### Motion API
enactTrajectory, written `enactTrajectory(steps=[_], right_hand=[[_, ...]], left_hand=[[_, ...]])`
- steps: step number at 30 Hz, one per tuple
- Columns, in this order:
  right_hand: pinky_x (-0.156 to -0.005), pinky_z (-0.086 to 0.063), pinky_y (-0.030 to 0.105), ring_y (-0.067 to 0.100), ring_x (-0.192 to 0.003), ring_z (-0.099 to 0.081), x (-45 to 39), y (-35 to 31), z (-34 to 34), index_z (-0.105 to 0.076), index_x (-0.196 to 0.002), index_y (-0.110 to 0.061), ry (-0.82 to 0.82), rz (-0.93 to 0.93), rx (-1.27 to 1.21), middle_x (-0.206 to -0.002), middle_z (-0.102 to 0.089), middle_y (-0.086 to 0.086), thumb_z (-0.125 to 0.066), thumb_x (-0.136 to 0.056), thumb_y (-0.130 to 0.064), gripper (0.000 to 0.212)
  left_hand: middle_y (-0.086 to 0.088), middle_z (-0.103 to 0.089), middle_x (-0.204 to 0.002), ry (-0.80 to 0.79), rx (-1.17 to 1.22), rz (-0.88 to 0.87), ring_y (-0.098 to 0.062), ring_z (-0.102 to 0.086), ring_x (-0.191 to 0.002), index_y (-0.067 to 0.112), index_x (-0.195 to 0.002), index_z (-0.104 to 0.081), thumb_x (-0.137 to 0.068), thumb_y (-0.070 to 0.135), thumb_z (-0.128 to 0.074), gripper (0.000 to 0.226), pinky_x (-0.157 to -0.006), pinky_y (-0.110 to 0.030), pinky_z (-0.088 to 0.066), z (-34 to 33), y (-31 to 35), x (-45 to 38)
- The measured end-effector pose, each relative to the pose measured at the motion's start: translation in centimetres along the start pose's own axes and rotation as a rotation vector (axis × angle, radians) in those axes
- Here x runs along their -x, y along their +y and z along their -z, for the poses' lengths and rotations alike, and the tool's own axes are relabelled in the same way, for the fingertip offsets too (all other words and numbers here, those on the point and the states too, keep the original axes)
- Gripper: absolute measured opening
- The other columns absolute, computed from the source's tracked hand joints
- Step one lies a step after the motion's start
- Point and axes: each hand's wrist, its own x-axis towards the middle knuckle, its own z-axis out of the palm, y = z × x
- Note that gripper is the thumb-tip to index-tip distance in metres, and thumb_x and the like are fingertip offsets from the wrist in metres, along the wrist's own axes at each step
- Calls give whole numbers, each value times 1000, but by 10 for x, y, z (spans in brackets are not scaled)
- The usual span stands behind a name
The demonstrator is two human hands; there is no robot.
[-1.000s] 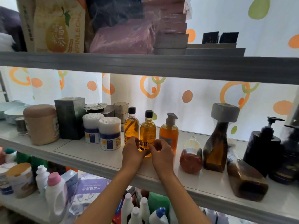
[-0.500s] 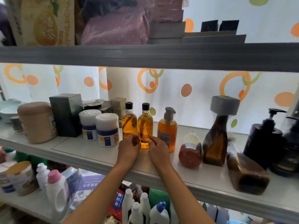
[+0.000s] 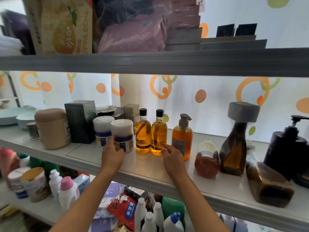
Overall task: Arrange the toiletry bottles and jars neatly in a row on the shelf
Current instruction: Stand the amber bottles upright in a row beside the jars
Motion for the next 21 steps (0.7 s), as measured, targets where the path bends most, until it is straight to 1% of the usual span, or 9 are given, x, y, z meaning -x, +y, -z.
enactTrajectory(steps=[3, 6, 10, 12, 14, 16, 17, 19, 21], right_hand=[[-86, -36, 24, 10, -104, -50, 1, 0, 0, -60, -131, -13, 1, -3, 5, -119, -63, 0, -46, -102, -25, 34], [-87, -37, 24, 12, -108, -52, 1, 0, 0, -61, -130, -14, 3, -5, 10, -124, -64, 1, -47, -101, -25, 34], [-89, -38, 24, 11, -108, -50, 1, 0, -2, -61, -132, -13, 5, -22, 17, -128, -63, 2, -46, -101, -25, 36], [-85, -41, 23, 12, -107, -54, 3, -3, -1, -63, -129, -14, 39, -7, 5, -124, -66, 2, -46, -101, -24, 35], [-79, -45, 21, 12, -98, -59, 6, -7, 2, -68, -119, -14, 93, 19, -28, -110, -69, -2, -46, -100, -20, 30], [-78, -51, 28, 8, -88, -61, 12, -13, 9, -70, -105, -18, 150, 49, -65, -93, -66, -11, -46, -99, -15, 25], [-80, -54, 32, 8, -87, -61, 16, -15, 14, -69, -100, -22, 174, 66, -72, -90, -65, -13, -47, -99, -15, 23], [-84, -55, 36, 11, -90, -62, 26, -20, 27, -69, -102, -21, 209, 101, -67, -94, -67, -7, -47, -99, -18, 22], [-84, -53, 33, 12, -91, -62, 34, -25, 47, -68, -105, -20, 243, 129, -48, -98, -69, -3, -46, -99, -20, 23]], left_hand=[[-8, -51, -138, -49, 39, -35, -29, -49, -125, 21, -138, -42, -97, 6, -46, 44, -97, -40, -42, -6, 3, -1], [-10, -57, -128, -44, 21, -50, -30, -51, -120, 16, -127, -51, -99, 12, -43, 29, -90, -34, -38, -12, 8, -2], [-11, -57, -127, -16, 20, -27, -27, -51, -116, 13, -125, -52, -94, 3, -48, 33, -90, -34, -40, -17, 9, -1], [-10, -58, -123, 2, 29, -56, -23, -54, -110, 13, -124, -54, -93, 7, -53, 31, -88, -32, -43, -20, 15, 8], [-7, -60, -120, 6, 39, -121, -20, -57, -108, 14, -122, -56, -95, 14, -54, 27, -88, -31, -47, -26, 28, 21], [-6, -59, -120, -10, 47, -185, -18, -58, -108, 14, -121, -58, -93, 9, -54, 28, -89, -29, -48, -31, 43, 35], [-4, -58, -120, -27, 54, -211, -17, -57, -106, 15, -119, -58, -92, 6, -55, 29, -87, -27, -47, -34, 51, 41], [0, -59, -117, -79, 63, -265, -12, -58, -100, 18, -115, -59, -92, 6, -54, 27, -81, -22, -45, -40, 68, 52], [4, -59, -113, -142, 72, -297, -7, -57, -95, 20, -112, -60, -93, 7, -53, 24, -75, -17, -44, -48, 86, 62]])
